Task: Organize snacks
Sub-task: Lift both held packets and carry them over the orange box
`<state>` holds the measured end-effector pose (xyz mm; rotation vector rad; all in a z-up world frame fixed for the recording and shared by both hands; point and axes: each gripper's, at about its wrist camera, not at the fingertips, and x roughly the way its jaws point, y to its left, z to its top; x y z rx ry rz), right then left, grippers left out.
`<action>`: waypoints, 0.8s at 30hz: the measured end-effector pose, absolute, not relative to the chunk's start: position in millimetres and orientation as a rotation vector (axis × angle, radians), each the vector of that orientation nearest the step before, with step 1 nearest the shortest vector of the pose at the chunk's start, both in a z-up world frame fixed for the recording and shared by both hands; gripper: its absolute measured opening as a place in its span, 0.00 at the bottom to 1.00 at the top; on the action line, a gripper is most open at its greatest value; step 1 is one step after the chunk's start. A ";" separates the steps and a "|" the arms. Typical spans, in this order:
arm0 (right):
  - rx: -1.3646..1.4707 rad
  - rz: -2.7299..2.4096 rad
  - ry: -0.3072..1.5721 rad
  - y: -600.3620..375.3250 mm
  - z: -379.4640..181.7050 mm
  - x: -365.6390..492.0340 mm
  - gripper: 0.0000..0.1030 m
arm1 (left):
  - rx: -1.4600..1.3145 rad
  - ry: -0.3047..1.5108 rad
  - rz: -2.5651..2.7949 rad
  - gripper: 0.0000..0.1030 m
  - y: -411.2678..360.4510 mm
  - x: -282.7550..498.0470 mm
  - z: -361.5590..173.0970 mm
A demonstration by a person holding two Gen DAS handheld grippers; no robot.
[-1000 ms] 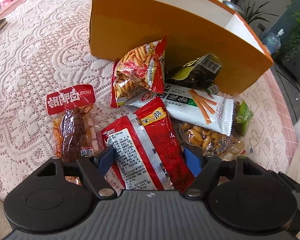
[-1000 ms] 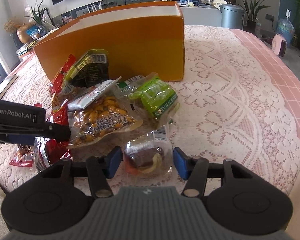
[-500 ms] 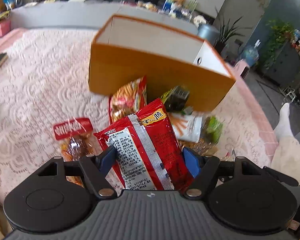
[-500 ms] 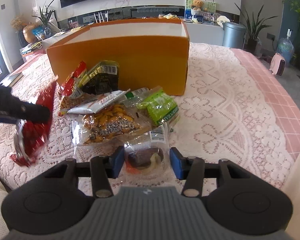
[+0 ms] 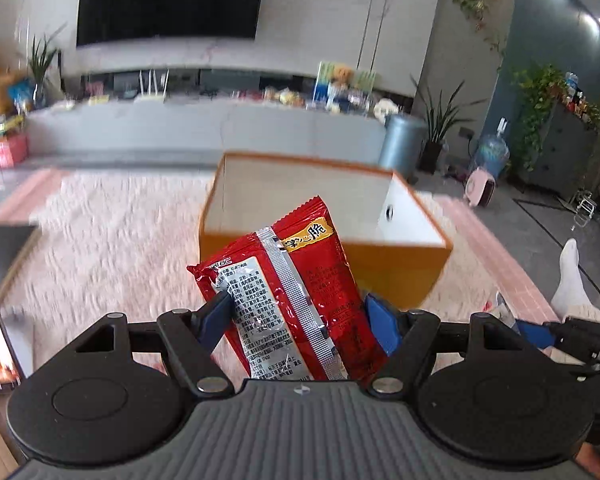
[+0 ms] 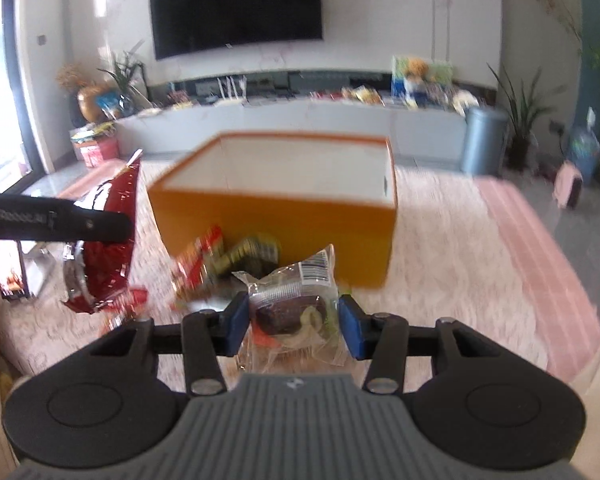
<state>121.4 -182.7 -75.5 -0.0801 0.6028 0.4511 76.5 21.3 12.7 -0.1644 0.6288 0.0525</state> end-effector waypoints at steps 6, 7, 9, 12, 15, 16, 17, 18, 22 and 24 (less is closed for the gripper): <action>-0.103 0.473 0.528 -171.0 -37.5 146.8 0.45 | -0.132 0.539 0.063 0.81 25.3 100.6 43.9; -0.107 0.476 0.519 -168.1 -32.0 153.0 0.45 | -0.132 0.529 0.062 0.81 25.8 105.8 47.6; -0.115 0.480 0.502 -162.7 -22.9 164.8 0.45 | -0.137 0.514 0.062 0.81 29.0 113.9 53.5; -0.122 0.481 0.489 -154.9 -13.9 185.8 0.45 | -0.126 0.497 0.060 0.81 30.8 130.1 57.9; -0.123 0.486 0.498 -143.7 -8.7 209.3 0.45 | -0.109 0.490 0.054 0.81 32.1 148.0 59.3; -0.126 0.489 0.504 -139.4 -8.0 217.8 0.45 | -0.105 0.491 0.050 0.81 32.5 154.5 58.8; -0.131 0.489 0.510 -135.2 -9.1 226.4 0.45 | -0.101 0.497 0.046 0.81 33.2 161.8 57.4; -0.137 0.489 0.518 -130.5 -10.2 235.4 0.45 | -0.097 0.505 0.043 0.81 34.5 165.4 54.9; -0.154 0.487 0.578 -116.0 -22.5 271.5 0.44 | -0.109 0.574 0.029 0.81 41.0 192.0 38.5; -0.169 0.479 0.618 -109.3 -32.8 289.9 0.45 | -0.119 0.615 0.033 0.81 48.1 203.4 27.3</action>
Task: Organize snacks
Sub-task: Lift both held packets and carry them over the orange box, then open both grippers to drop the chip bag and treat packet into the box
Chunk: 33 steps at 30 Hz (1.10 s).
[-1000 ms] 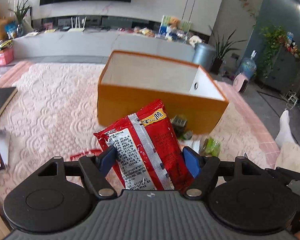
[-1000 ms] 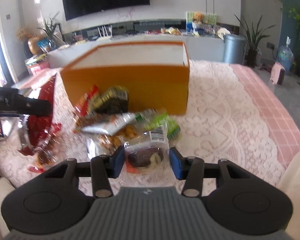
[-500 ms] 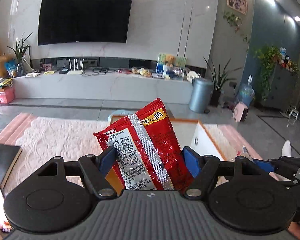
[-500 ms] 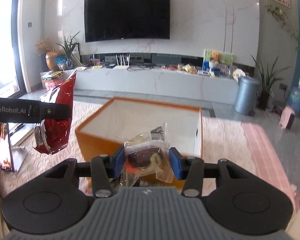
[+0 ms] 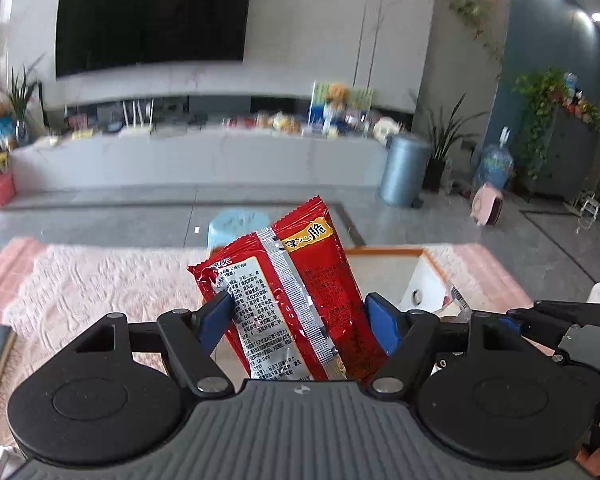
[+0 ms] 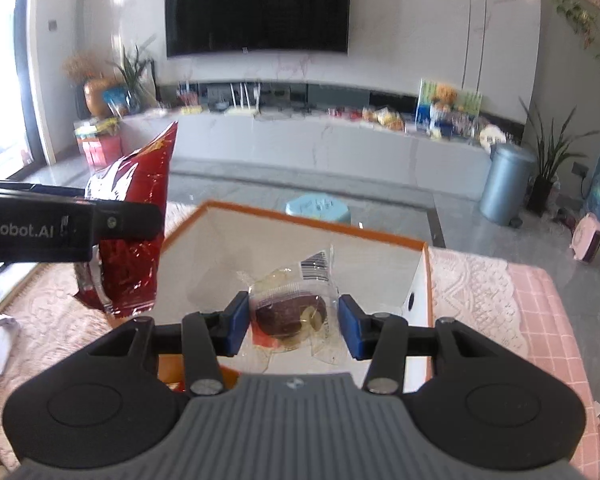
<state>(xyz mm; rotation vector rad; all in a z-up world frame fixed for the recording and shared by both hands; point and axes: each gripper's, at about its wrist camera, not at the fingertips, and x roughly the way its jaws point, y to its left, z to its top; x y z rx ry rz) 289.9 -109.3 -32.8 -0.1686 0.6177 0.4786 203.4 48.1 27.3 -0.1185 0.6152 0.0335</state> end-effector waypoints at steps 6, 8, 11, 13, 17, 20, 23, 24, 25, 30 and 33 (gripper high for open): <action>-0.204 0.483 0.771 -94.6 -74.8 338.2 0.45 | -0.151 0.798 -0.024 0.81 64.7 243.2 -11.1; -0.216 0.495 0.831 -92.2 -90.4 351.6 0.45 | -0.162 0.844 -0.040 0.81 69.9 254.2 -21.6; -0.208 0.518 0.924 -85.8 -106.9 370.2 0.44 | -0.159 0.926 -0.061 0.81 77.6 269.8 -32.5; -0.212 0.529 0.978 -81.0 -115.0 381.5 0.45 | -0.123 0.969 -0.049 0.81 75.7 278.9 -38.5; -0.230 0.543 1.041 -69.8 -123.8 391.0 0.44 | -0.044 1.050 -0.038 0.81 72.2 289.8 -52.0; -0.228 0.555 1.083 -65.1 -129.8 399.8 0.45 | 0.006 1.092 -0.027 0.81 67.6 295.1 -63.1; -0.237 0.549 1.125 -61.8 -136.7 409.2 0.45 | 0.082 1.097 -0.011 0.81 61.3 297.6 -65.9; -0.236 0.550 1.136 -62.3 -139.7 410.4 0.45 | 0.098 1.106 -0.008 0.81 59.6 298.6 -66.3; -0.232 0.551 1.148 -62.8 -142.4 411.3 0.45 | 0.109 1.116 -0.007 0.81 59.2 299.3 -66.5; -0.218 0.554 1.199 -59.9 -147.3 414.6 0.45 | 0.137 1.147 -0.001 0.81 54.0 307.5 -64.5; -0.216 0.551 1.211 -59.2 -147.7 414.0 0.45 | 0.140 1.146 0.005 0.82 53.0 315.1 -65.4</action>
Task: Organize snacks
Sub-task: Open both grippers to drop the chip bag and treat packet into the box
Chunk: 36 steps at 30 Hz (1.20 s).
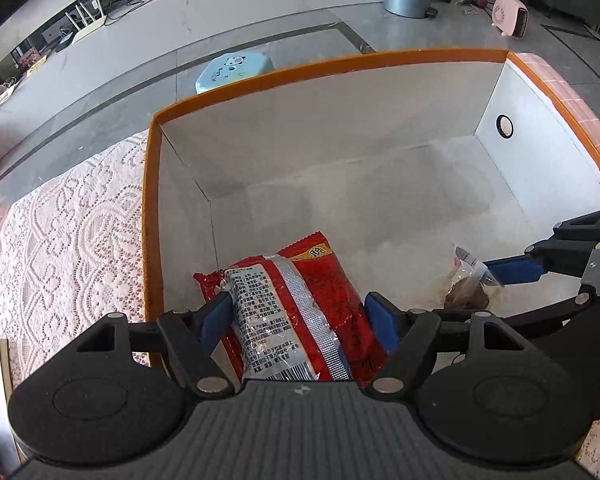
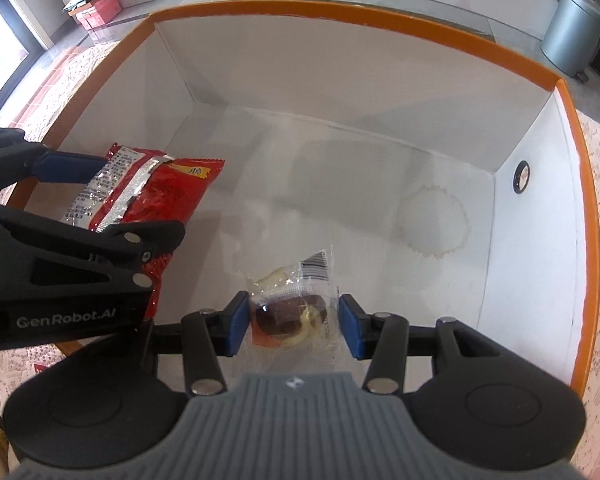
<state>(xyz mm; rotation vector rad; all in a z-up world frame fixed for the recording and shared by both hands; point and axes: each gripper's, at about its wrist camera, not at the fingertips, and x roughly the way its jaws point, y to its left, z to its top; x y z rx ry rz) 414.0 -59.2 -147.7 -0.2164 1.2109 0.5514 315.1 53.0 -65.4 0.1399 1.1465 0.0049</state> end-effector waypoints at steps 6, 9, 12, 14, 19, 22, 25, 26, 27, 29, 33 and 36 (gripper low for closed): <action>-0.204 0.536 1.226 -58.4 -149.8 415.4 0.45 | 0.114 1.133 0.005 0.86 55.1 318.8 -65.5; -0.197 0.525 1.234 -58.6 -150.6 416.0 0.46 | 0.083 1.108 0.011 0.86 58.9 314.3 -62.3; -0.197 0.513 1.241 -57.8 -150.9 416.6 0.46 | 0.040 1.046 0.015 0.87 64.3 305.9 -53.9; -0.200 0.503 1.243 -55.7 -151.1 419.5 0.46 | 0.006 1.009 0.010 0.88 67.6 300.4 -48.1; -0.180 0.487 1.266 -52.0 -152.2 421.5 0.46 | -0.070 0.935 0.025 0.88 74.9 283.4 -31.6; -0.148 0.480 1.292 -49.1 -154.3 421.2 0.47 | -0.093 0.908 0.037 0.88 77.4 274.6 -25.1; -0.143 0.468 1.300 -43.6 -156.1 420.3 0.51 | -0.081 0.904 0.042 0.88 75.3 269.5 -21.6; -0.139 0.461 1.305 -42.3 -156.5 420.5 0.52 | -0.077 0.904 0.040 0.88 73.8 268.2 -20.9; -0.136 0.453 1.311 -41.2 -157.0 420.7 0.53 | -0.074 0.903 0.039 0.88 74.1 266.3 -20.4; -0.142 0.444 1.309 -39.3 -156.4 420.1 0.53 | -0.072 0.899 0.037 0.88 72.9 262.0 -19.3; -0.150 0.421 1.309 -39.1 -152.8 419.0 0.56 | -0.076 0.897 0.038 0.88 70.6 258.6 -16.7; -0.153 0.405 1.297 -40.4 -146.5 416.5 0.59 | -0.081 0.886 0.035 0.88 69.5 253.8 -12.5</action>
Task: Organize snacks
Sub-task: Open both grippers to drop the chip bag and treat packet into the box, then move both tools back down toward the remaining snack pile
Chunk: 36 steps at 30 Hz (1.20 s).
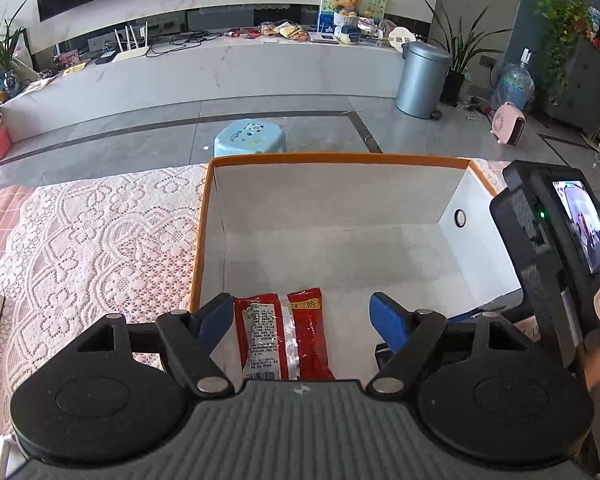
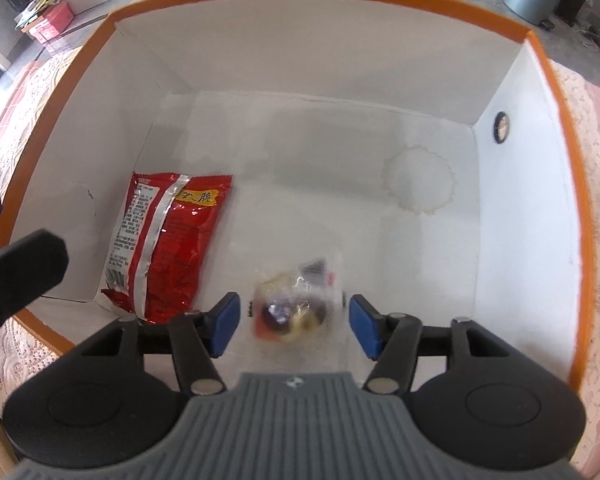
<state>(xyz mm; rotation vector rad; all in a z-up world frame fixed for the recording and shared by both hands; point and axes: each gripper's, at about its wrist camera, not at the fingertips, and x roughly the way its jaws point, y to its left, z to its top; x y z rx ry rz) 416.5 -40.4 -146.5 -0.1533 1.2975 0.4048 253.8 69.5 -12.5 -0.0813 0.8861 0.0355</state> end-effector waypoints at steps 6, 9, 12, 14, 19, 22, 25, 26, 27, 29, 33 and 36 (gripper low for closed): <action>-0.151 0.402 1.251 -50.9 -128.9 408.3 0.62 | -0.074 0.859 0.026 0.88 65.9 240.6 0.2; -0.153 0.409 1.196 -56.3 -115.5 398.3 0.62 | -0.077 0.832 0.030 0.88 61.9 228.2 9.0; -0.179 0.423 1.127 -61.6 -98.2 382.5 0.62 | -0.072 0.791 0.027 0.88 57.4 213.6 20.1; -0.193 0.432 1.075 -68.5 -84.8 368.7 0.63 | -0.072 0.763 0.025 0.88 55.2 203.6 29.0; -0.151 0.476 0.964 -94.4 -55.6 333.2 0.68 | -0.079 0.695 0.022 0.88 47.2 172.6 46.1; -0.114 0.493 0.905 -110.3 -40.1 305.2 0.70 | -0.081 0.660 0.024 0.88 41.6 154.6 52.6; -0.096 0.514 0.838 -125.3 -28.3 275.6 0.77 | -0.085 0.635 0.022 0.88 36.8 138.2 55.4; -0.095 0.525 0.811 -129.0 -25.7 264.9 0.77 | -0.086 0.628 0.020 0.88 36.0 133.0 55.3; -0.094 0.533 0.778 -133.9 -22.8 252.2 0.79 | -0.089 0.621 0.018 0.89 34.5 126.5 54.3; -0.098 0.530 0.730 -141.5 -20.1 231.0 0.81 | -0.092 0.615 0.006 0.89 32.1 113.8 50.4; -0.083 0.506 0.654 -157.6 -23.5 190.9 0.84 | -0.083 0.627 -0.022 0.89 29.0 96.0 41.0; -0.079 0.503 0.618 -163.2 -30.5 164.7 0.86 | -0.095 0.658 -0.029 0.89 29.1 82.8 31.3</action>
